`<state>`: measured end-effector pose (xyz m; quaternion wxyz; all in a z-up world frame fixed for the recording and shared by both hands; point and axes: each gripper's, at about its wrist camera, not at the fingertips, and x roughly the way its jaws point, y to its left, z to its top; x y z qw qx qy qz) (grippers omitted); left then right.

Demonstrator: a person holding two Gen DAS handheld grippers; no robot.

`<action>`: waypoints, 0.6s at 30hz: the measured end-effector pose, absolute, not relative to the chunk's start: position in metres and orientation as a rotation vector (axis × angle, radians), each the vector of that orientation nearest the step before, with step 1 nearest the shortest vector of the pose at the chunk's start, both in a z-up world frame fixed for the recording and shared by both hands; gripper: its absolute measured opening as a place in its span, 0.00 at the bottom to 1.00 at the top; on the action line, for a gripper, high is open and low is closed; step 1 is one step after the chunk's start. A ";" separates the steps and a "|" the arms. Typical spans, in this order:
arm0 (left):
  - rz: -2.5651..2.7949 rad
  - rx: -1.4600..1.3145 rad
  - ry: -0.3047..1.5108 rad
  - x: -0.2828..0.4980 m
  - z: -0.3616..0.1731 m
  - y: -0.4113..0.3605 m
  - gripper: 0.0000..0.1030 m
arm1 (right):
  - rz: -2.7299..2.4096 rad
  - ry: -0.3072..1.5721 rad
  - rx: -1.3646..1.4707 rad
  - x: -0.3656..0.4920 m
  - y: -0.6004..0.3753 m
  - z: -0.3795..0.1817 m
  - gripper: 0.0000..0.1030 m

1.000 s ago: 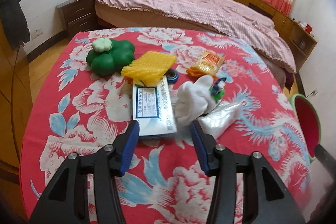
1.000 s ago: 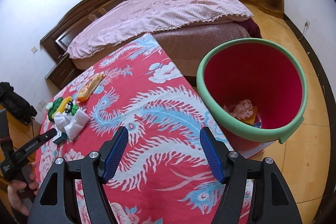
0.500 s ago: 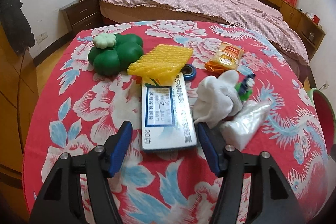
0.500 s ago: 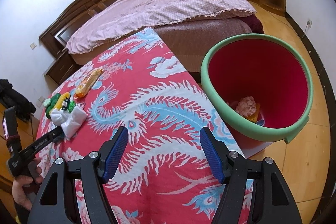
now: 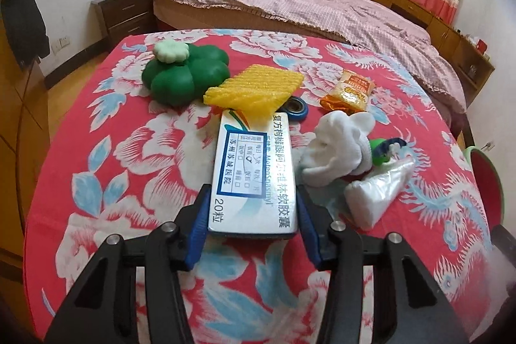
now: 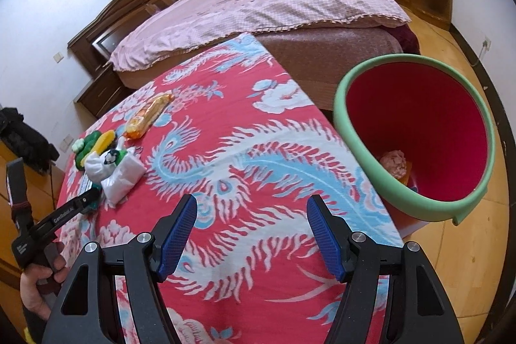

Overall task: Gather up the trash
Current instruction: 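Grasp the white medicine box with the left tool, then grasp the white plastic-wrapped pack with the right tool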

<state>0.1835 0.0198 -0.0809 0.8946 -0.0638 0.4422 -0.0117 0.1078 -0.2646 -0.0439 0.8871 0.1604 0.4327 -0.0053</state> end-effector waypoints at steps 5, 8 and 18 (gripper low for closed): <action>-0.048 -0.155 0.892 0.165 -0.066 0.026 0.49 | 0.026 0.907 0.315 0.113 -0.249 -0.043 0.70; -0.062 -0.174 0.867 0.153 -0.056 0.031 0.49 | 0.053 0.916 0.301 0.117 -0.238 -0.044 0.70; 0.008 -0.210 0.821 0.142 -0.044 0.060 0.49 | 0.190 0.936 0.206 0.141 -0.182 -0.046 0.70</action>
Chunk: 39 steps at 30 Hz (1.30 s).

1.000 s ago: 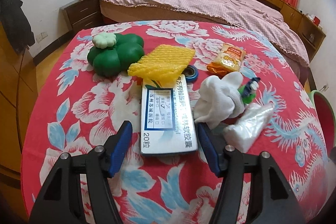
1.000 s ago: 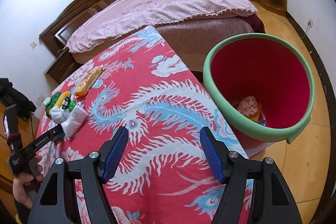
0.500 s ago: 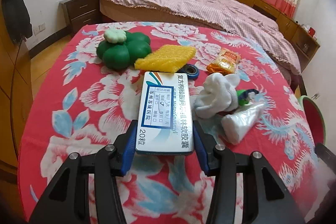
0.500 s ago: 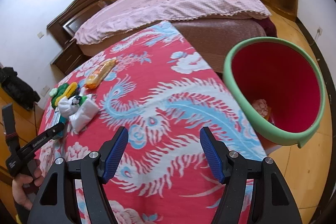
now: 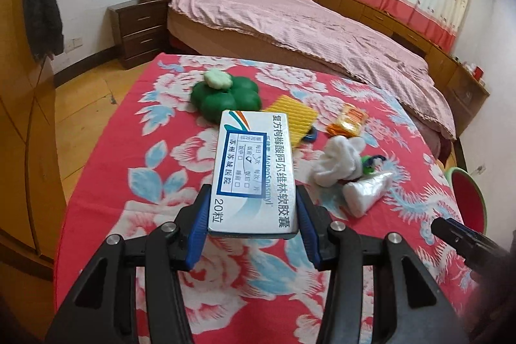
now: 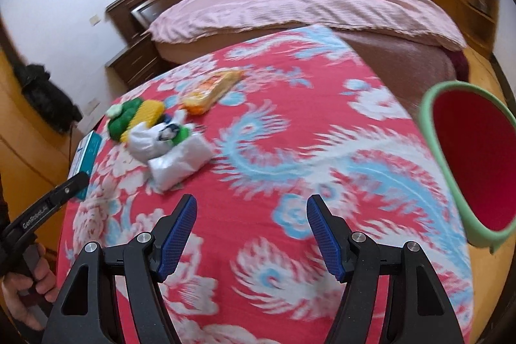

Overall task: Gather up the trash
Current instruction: 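Grasp the white plastic-wrapped pack with the right tool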

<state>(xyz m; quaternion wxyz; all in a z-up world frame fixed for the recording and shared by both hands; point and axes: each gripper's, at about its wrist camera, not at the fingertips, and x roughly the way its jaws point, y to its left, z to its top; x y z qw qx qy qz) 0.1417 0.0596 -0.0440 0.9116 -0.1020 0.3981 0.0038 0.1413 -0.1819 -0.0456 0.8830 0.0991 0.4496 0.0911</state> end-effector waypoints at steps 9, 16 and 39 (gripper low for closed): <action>0.053 -0.249 0.823 0.144 -0.054 0.079 0.49 | 0.280 0.961 0.142 0.172 -0.141 -0.059 0.80; 0.065 -0.270 0.828 0.146 -0.060 0.088 0.49 | 0.296 0.969 0.064 0.194 -0.119 -0.070 0.82; 0.014 -0.261 0.826 0.141 -0.056 0.071 0.49 | 0.290 0.948 0.049 0.183 -0.123 -0.068 0.71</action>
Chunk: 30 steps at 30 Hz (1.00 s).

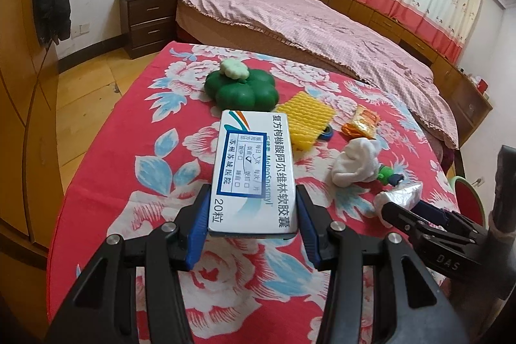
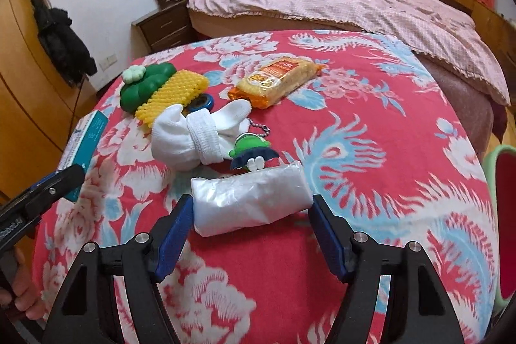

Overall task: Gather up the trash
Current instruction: 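Grasp the white plastic-wrapped pack with the right tool, then carry the medicine box and white pack over the bucket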

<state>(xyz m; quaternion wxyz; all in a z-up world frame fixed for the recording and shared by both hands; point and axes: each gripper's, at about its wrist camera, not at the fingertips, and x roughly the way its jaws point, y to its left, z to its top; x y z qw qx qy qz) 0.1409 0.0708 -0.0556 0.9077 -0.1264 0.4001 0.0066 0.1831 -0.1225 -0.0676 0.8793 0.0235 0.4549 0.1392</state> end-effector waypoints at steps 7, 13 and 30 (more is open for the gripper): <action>-0.025 -0.243 0.813 0.133 -0.046 0.055 0.49 | 0.282 0.909 0.118 0.159 -0.145 -0.048 0.71; -0.067 -0.229 0.805 0.126 -0.037 0.040 0.49 | 0.252 0.877 0.165 0.138 -0.166 -0.034 0.71; -0.241 -0.176 0.820 0.119 -0.015 -0.030 0.49 | 0.085 0.789 0.268 0.092 -0.247 -0.003 0.71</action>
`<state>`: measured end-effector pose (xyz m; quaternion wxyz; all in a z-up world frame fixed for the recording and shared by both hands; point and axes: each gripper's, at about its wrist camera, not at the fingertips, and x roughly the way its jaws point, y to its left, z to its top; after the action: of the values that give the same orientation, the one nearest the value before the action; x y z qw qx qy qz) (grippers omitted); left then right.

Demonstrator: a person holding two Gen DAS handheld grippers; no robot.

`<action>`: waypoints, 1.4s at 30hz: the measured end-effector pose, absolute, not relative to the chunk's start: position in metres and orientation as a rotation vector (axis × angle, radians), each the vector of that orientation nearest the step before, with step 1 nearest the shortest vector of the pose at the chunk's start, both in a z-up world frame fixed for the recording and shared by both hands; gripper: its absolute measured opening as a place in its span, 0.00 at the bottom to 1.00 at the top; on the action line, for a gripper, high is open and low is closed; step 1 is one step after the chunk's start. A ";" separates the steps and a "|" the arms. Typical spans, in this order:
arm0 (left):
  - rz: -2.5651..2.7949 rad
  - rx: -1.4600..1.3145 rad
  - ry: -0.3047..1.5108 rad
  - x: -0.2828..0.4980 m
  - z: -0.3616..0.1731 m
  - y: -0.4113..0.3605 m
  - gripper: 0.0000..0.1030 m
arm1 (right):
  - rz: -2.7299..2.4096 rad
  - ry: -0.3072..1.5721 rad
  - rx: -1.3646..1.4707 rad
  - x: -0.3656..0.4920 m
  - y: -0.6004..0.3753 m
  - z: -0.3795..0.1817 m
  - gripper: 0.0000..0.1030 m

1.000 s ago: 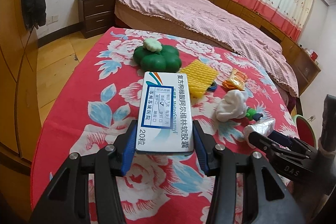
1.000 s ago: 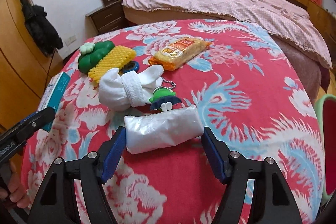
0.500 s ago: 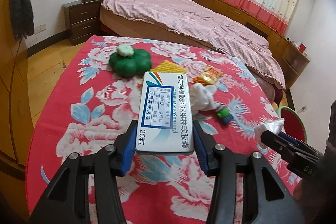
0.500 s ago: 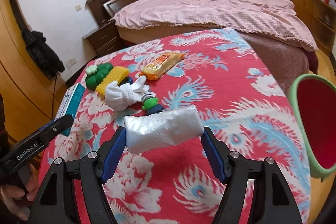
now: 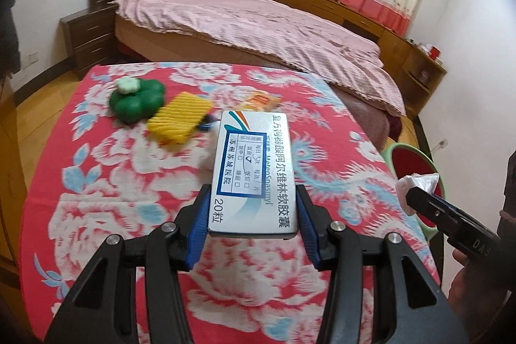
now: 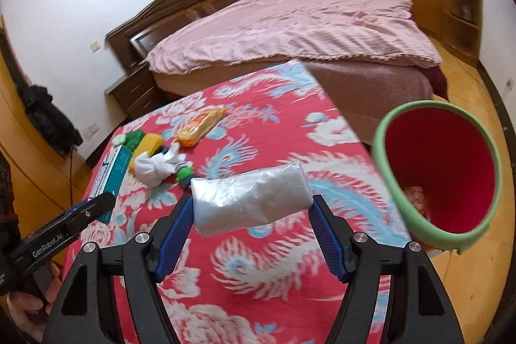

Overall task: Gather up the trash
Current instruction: 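Carry the medicine box and white pack over the bucket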

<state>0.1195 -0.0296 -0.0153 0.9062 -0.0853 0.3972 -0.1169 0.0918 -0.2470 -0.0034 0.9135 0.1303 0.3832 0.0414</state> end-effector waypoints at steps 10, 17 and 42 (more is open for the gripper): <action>-0.354 -0.110 0.831 0.128 -0.006 -0.090 0.49 | -0.040 0.753 0.336 0.076 -0.307 0.002 0.71; -0.423 -0.063 0.842 0.138 -0.005 -0.134 0.49 | -0.128 0.747 0.385 0.071 -0.348 -0.005 0.71; -0.635 0.101 0.920 0.181 -0.037 -0.285 0.49 | -0.321 0.773 0.479 0.072 -0.450 -0.046 0.72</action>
<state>0.1812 -0.2849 -0.0367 0.8465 0.0477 0.4363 -0.3012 0.0724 -0.4497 -0.0458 0.8859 0.2302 0.3719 -0.1544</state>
